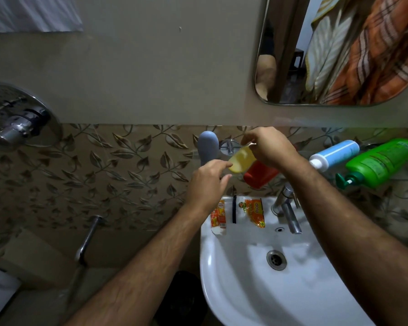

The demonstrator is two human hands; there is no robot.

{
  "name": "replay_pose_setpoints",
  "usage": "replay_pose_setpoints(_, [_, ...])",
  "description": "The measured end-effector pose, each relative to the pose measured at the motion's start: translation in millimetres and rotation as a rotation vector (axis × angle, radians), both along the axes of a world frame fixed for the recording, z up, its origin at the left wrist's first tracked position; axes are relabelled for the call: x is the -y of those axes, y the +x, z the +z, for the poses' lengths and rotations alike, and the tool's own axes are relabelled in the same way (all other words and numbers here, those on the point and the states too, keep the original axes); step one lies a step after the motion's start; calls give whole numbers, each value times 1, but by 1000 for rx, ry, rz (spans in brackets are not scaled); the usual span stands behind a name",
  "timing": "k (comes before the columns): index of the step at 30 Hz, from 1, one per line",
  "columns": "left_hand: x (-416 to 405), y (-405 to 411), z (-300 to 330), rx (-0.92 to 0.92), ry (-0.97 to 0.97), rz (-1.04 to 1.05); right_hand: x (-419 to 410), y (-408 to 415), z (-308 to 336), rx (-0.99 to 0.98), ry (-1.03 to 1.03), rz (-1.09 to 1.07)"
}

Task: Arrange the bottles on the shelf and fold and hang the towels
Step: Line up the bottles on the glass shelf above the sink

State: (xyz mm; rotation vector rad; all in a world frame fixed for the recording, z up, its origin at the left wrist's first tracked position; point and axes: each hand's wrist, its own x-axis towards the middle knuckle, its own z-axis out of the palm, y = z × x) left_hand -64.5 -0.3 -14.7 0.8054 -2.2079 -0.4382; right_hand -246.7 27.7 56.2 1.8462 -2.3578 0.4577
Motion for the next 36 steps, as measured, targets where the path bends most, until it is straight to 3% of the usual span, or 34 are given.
replay_pose_setpoints(4, [-6, -15, 4, 141, 2, 195, 1, -1, 3, -82, 151, 19])
replay_pose_setpoints(12, [-3, -32, 9, 241, 96, 210, 0, 1, 2, -18, 255, 89])
replay_pose_setpoints(22, [-4, -40, 7, 49, 302, 231, -4, -4, 4, 60, 236, 110])
replay_pose_setpoints(28, [-8, -42, 2, -23, 231, 229, -4, -11, 3, 128, 222, 125])
replay_pose_setpoints(36, [-10, -49, 15, -291, 168, 221, -11, -21, 4, 292, 101, 231])
